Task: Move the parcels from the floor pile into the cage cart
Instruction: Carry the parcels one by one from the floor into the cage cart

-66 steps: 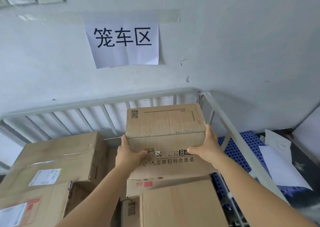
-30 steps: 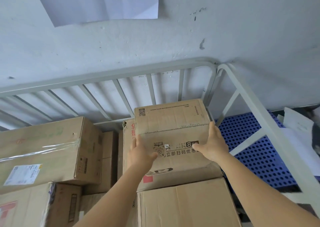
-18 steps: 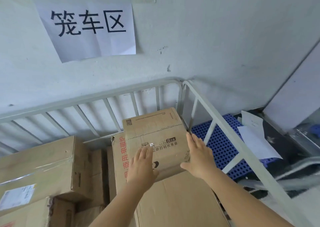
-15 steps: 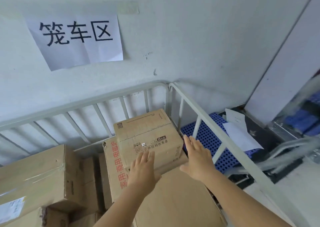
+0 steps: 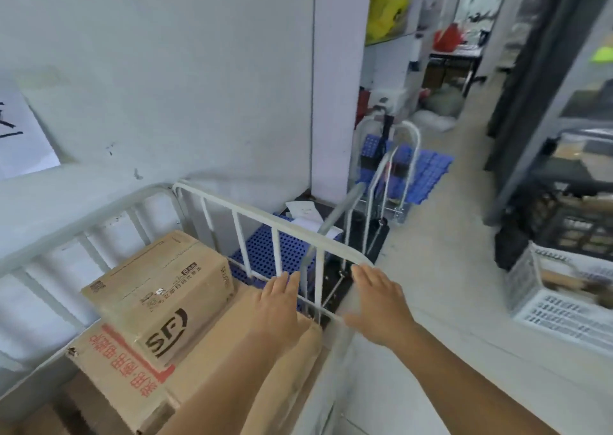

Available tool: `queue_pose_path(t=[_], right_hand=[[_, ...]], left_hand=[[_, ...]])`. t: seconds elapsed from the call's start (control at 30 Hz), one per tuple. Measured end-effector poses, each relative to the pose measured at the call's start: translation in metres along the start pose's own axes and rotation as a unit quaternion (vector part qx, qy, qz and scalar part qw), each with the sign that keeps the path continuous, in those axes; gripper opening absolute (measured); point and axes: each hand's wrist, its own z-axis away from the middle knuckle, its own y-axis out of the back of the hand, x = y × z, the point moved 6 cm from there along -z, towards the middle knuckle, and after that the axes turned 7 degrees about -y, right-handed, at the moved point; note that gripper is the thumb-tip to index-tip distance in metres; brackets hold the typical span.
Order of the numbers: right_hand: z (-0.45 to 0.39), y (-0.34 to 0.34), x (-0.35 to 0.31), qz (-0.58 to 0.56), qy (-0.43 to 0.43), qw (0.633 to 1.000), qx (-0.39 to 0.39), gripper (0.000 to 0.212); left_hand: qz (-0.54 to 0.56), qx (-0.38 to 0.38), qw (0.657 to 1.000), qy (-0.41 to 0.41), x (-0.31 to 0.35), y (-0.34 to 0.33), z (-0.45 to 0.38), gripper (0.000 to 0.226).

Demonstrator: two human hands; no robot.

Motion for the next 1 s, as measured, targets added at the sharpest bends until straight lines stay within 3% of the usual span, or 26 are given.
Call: queue_pose_path(t=[0.2, 0.47, 0.77, 1.0], right_hand=[[0.076, -0.004, 0.12, -0.048, -0.118, 0.992, 0.014, 0.09], [0.165, -0.03, 0.286, -0.083, -0.279, 0.957, 0.011, 0.092], [0.274, -0.057, 0.47, -0.148, -0.432, 0.89, 0.02, 0.095], [0.364, -0.07, 0.57, -0.174, -0.536, 0.825, 0.046, 0.091]], left_hand=[[-0.025, -0.044, 0.99, -0.133, 0.122, -0.038, -0.006, 0.087], [-0.066, -0.119, 0.95, -0.28, 0.292, -0.113, -0.004, 0.083], [-0.075, -0.206, 0.888, -0.405, 0.49, -0.206, 0.013, 0.078], [-0.081, -0.255, 0.836, -0.478, 0.617, -0.271, 0.031, 0.078]])
